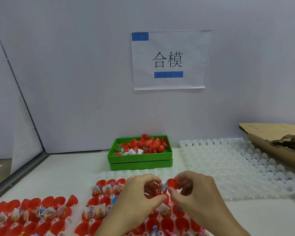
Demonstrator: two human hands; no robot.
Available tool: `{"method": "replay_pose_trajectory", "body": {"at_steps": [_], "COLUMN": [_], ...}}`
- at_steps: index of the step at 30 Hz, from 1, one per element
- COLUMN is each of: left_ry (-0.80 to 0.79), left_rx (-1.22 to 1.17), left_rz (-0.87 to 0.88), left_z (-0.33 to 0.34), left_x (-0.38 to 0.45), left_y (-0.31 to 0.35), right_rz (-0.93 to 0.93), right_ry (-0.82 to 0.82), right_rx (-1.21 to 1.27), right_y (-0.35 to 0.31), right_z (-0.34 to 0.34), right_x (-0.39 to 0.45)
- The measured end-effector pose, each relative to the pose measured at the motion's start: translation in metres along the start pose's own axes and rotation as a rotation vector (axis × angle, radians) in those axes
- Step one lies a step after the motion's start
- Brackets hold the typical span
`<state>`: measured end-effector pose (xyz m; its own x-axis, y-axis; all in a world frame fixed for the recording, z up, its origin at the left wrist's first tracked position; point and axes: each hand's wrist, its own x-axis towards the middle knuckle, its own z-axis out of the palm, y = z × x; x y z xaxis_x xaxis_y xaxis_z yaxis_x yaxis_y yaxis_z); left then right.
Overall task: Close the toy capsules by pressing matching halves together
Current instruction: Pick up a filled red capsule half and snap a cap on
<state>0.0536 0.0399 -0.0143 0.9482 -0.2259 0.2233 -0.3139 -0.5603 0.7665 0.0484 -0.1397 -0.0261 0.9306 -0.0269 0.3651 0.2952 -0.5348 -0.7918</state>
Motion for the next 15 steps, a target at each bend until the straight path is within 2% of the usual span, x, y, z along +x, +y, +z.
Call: {"method": "replay_pose_trajectory", "body": {"at_steps": [10, 15], "left_ry": [0.032, 0.027], "left_rx": [-0.067, -0.079], "left_rz": [-0.009, -0.022], "left_z": [-0.005, -0.010], "left_x": [-0.010, -0.015], "left_y": [-0.005, -0.010], "right_rz": [0.084, 0.055], "right_ry": [-0.113, -0.120], "right_rx": [0.295, 0.295], "right_y": [-0.004, -0.002], "right_z": [0.001, 0.004], "right_x": [-0.007, -0.011]}}
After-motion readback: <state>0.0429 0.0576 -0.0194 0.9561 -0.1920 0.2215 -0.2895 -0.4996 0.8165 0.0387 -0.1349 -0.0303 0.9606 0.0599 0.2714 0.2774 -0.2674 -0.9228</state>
